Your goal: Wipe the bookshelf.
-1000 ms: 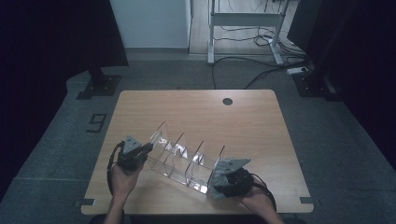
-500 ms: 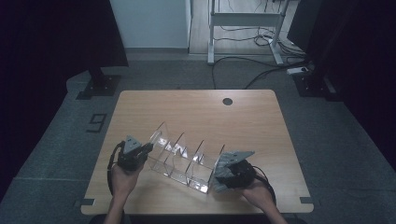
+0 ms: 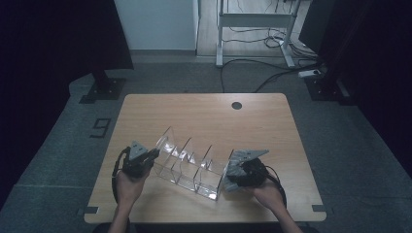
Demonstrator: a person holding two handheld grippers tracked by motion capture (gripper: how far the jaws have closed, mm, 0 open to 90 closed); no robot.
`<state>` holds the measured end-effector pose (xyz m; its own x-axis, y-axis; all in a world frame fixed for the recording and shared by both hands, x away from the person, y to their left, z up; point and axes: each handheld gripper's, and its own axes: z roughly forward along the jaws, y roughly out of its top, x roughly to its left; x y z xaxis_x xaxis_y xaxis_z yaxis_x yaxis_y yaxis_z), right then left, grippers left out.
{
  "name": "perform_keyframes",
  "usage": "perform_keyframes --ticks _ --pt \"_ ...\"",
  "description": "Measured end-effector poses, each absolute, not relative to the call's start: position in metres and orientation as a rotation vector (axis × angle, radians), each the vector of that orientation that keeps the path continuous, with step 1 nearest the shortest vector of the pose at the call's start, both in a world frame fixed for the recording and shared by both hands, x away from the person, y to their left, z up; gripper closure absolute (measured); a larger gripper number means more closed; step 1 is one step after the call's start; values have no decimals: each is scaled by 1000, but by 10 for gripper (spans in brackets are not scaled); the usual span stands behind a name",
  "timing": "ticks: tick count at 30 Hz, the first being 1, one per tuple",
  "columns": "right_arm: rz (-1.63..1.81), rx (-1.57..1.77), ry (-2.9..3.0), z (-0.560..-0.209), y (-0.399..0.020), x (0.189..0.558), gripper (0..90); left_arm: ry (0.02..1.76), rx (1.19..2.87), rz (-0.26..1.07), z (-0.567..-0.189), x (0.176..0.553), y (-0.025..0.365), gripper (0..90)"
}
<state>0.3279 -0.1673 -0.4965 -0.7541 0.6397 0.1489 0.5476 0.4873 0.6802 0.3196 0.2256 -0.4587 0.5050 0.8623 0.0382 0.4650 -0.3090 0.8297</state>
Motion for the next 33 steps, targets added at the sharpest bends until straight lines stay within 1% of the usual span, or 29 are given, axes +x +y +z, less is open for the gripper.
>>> perform_keyframes --ticks 8,16,28,33 --pt "1092 1065 2566 -496 -171 341 500 1094 1942 629 -459 320 225 852" --pt "1070 1073 2560 -497 -169 345 501 1105 1940 640 -459 319 224 850" --pt "949 1086 2608 -518 -162 351 501 1117 1933 641 -459 319 223 850" --pt "945 1085 2607 -519 -162 351 500 1127 1936 655 -459 319 221 852"
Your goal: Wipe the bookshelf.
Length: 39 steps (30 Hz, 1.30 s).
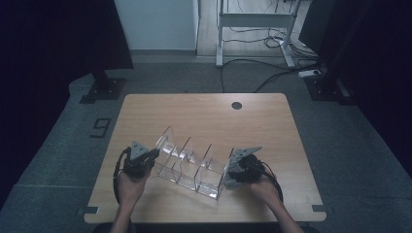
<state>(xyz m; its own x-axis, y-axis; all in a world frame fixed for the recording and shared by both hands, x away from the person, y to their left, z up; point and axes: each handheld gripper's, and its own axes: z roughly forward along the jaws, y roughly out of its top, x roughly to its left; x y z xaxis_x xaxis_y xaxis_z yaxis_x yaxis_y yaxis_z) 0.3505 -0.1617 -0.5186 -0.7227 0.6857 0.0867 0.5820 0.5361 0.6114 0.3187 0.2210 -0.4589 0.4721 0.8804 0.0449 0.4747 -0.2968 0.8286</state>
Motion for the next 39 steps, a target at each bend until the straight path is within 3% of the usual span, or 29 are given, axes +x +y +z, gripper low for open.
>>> perform_keyframes --ticks 12,39 --pt "960 1063 2638 -517 -159 338 498 1173 1927 683 -459 318 216 853" --pt "1055 865 2824 -516 -135 269 493 1178 1918 670 -459 319 215 853"
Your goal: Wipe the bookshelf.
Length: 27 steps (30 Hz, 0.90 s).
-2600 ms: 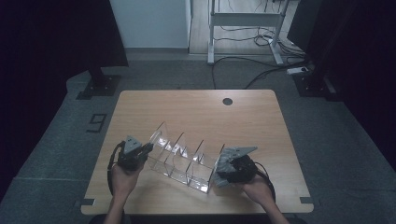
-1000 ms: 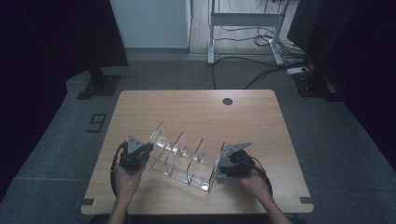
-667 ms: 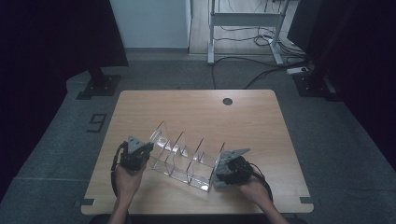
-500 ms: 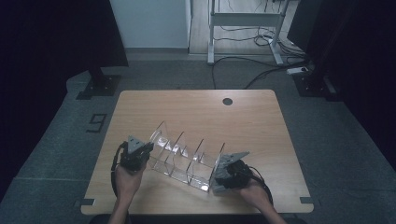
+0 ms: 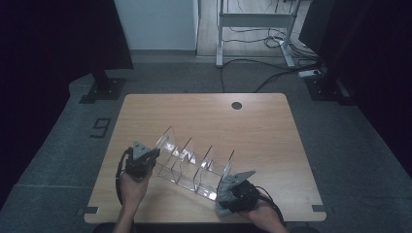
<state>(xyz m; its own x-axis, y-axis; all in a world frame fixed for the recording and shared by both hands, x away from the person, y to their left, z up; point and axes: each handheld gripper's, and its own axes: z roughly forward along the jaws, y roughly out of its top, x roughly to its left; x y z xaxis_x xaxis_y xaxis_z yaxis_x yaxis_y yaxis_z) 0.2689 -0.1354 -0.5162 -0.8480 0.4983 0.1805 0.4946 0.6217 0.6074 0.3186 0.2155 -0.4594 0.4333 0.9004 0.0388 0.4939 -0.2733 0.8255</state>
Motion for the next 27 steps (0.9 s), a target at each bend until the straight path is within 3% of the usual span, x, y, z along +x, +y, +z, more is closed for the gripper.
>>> perform_keyframes --ticks 14,27 --pt "1036 846 2815 -511 -143 268 500 1160 1928 673 -460 319 216 847" --pt "1060 970 2651 -487 -192 283 502 1152 1936 668 -460 319 217 842"
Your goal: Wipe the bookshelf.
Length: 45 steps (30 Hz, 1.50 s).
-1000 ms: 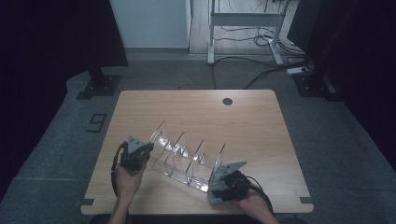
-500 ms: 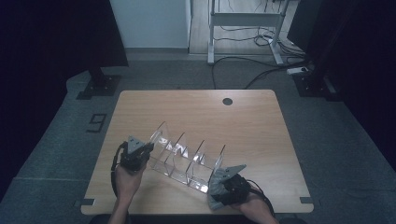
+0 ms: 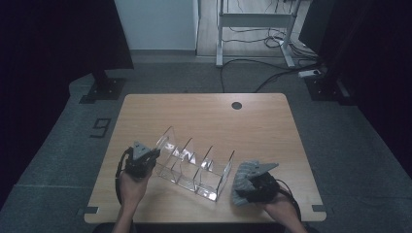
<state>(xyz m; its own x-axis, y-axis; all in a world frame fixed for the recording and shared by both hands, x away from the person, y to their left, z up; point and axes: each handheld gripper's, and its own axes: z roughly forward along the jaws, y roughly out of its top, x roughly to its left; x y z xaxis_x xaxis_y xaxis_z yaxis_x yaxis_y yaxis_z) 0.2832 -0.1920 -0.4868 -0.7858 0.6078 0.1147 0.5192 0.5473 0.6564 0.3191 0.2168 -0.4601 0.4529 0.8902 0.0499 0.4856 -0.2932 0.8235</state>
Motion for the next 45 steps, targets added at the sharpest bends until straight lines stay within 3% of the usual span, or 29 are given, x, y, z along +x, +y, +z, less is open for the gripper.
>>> perform_keyframes --ticks 15,30,35,41,45 --pt "1004 1128 2426 -459 -235 335 498 1142 1941 659 -461 320 218 840" --pt "851 1245 2454 -512 -249 360 456 1134 1946 653 -462 320 218 840" --pt "857 1256 2466 -518 -252 361 399 1129 1949 647 -461 320 218 840" --pt "857 1235 2437 -513 -253 357 205 1118 1967 653 -460 321 219 831" --pt "913 1203 2396 -500 -256 354 132 1123 1960 681 -459 320 218 643"
